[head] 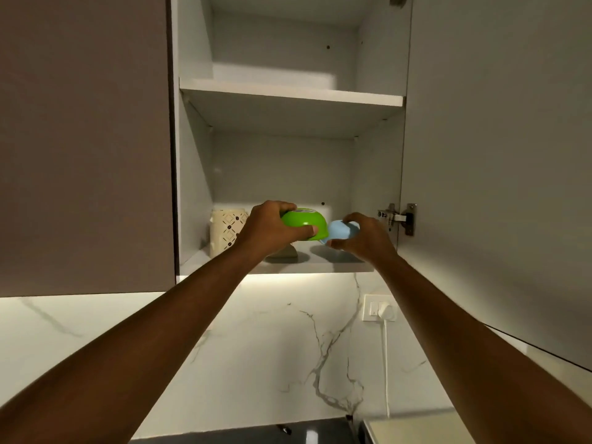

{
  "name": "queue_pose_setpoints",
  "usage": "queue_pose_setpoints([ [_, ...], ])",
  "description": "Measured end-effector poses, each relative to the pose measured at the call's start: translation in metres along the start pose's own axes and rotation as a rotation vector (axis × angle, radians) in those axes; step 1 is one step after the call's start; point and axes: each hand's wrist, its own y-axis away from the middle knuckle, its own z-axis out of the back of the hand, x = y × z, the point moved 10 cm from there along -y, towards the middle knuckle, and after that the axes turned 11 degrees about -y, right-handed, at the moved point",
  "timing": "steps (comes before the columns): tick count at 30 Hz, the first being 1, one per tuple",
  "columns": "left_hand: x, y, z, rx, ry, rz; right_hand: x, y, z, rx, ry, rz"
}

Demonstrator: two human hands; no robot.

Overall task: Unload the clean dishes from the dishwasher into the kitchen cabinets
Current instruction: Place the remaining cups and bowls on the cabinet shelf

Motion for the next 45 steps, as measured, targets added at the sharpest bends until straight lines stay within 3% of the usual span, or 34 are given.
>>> queue_pose_setpoints([
  [5, -0.002, -0.013, -0.016, 0.024, 0.025, -0.089, -0.021, -0.028, -0.031, 0.094, 0.071, -0.084],
  [16, 0.004, -0.024, -0.041, 0.035, 0.085, -0.039, -0.041, -0.042, -0.042, 0.194, 0.061, -0.136],
  [28, -0.014, -0.008, -0.091, 0.094, 0.053, -0.005, -0.001, -0.030, 0.037, -0.092, -0.352, -0.026],
  [34, -0.031, -0.004, -0.114, 0.122, 0.037, -0.014, 0.022, -0.017, 0.046, -0.030, -0.396, 0.043],
  [45, -0.036, -0.008, -0.119, 0.149, -0.066, -0.027, 0.000, -0.006, 0.048, -0.014, -0.359, 0.004],
])
